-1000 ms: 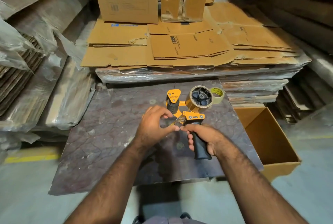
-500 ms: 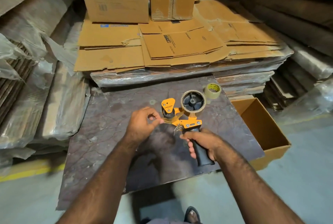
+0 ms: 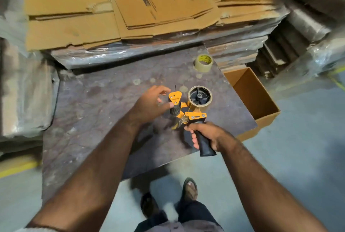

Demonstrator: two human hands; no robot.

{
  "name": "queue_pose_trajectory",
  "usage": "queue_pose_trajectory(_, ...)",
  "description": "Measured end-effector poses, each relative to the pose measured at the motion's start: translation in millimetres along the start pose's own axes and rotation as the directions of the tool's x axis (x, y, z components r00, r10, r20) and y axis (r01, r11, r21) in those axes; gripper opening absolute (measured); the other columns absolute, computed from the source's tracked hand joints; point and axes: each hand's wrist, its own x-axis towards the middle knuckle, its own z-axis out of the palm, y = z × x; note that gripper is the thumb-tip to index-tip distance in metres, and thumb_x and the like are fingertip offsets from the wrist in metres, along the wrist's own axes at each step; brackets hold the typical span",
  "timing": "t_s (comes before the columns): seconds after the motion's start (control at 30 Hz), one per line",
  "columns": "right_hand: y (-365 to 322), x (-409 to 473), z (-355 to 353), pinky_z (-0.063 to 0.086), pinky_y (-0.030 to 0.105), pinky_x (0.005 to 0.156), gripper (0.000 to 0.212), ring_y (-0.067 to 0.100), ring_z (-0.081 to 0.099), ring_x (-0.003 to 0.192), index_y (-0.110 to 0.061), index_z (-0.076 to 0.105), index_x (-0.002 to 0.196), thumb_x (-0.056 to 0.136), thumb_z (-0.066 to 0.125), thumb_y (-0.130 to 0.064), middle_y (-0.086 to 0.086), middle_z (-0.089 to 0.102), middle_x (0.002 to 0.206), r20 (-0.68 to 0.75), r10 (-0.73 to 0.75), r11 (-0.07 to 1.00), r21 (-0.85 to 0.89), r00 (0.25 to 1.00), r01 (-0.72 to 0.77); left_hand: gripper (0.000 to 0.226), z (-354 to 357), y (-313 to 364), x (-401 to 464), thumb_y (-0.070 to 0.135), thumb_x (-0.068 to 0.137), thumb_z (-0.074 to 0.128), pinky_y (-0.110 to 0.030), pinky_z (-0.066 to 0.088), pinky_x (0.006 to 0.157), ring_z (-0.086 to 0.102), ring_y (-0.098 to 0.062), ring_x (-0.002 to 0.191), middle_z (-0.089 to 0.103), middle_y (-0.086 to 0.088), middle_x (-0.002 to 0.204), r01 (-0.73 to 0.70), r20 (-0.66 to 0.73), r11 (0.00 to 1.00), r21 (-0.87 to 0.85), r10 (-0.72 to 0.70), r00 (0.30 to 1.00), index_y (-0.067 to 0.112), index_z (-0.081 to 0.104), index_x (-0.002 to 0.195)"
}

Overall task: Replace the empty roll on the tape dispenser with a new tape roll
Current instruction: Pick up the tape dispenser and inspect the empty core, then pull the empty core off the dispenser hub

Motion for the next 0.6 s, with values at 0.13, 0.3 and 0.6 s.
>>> queue_pose_trajectory(0.13, 7.3, 34.4, -10.9, 0.046, 0.022, 0.043, 0.032, 0.016, 0.048, 0.040, -0.014, 0.054, 0.060, 0.088, 0.070, -0.014, 0.004, 0.053, 0.054, -0.024, 0.047, 0.999, 0.029, 0.999, -0.047, 0.053, 61.0, -33.8, -16.2, 0.026, 0.075, 0.085, -0.017, 0.049, 0.078, 0.063, -0.022, 0.101, 0.055, -0.006, 0.121, 0.166, -0.061, 0.985, -0.048, -0.169, 0.984, 0.013, 0.057, 0.119)
queue_pose_trajectory(0.3, 16.0, 84.7, -26.7, 0.046, 0.023, 0.042, 0.029, 0.018, 0.048, 0.039, -0.013, 0.055, 0.062, 0.087, 0.070, -0.012, 0.006, 0.053, 0.055, -0.006, 0.093, 0.996, 0.007, 0.996, -0.093, 0.051, 117.0, -69.9, -30.5, 0.038, 0.065, 0.081, -0.032, 0.052, 0.080, 0.061, -0.018, 0.092, 0.063, -0.002, 0.105, 0.305, 0.083, 0.952, 0.026, -0.306, 0.948, 0.014, 0.061, 0.106)
queue_pose_trajectory(0.6, 19.1, 134.8, -43.4, 0.044, 0.022, 0.042, 0.032, 0.018, 0.047, 0.042, -0.012, 0.052, 0.063, 0.092, 0.068, -0.013, 0.006, 0.052, 0.054, 0.143, 0.074, 0.997, -0.007, 0.987, -0.073, 0.007, 162.4, -85.9, -1.2, 0.020, 0.079, 0.077, -0.034, 0.047, 0.067, 0.062, -0.028, 0.078, 0.066, -0.008, 0.083, 0.379, -0.141, 0.920, 0.101, -0.364, 0.921, 0.015, 0.072, 0.081)
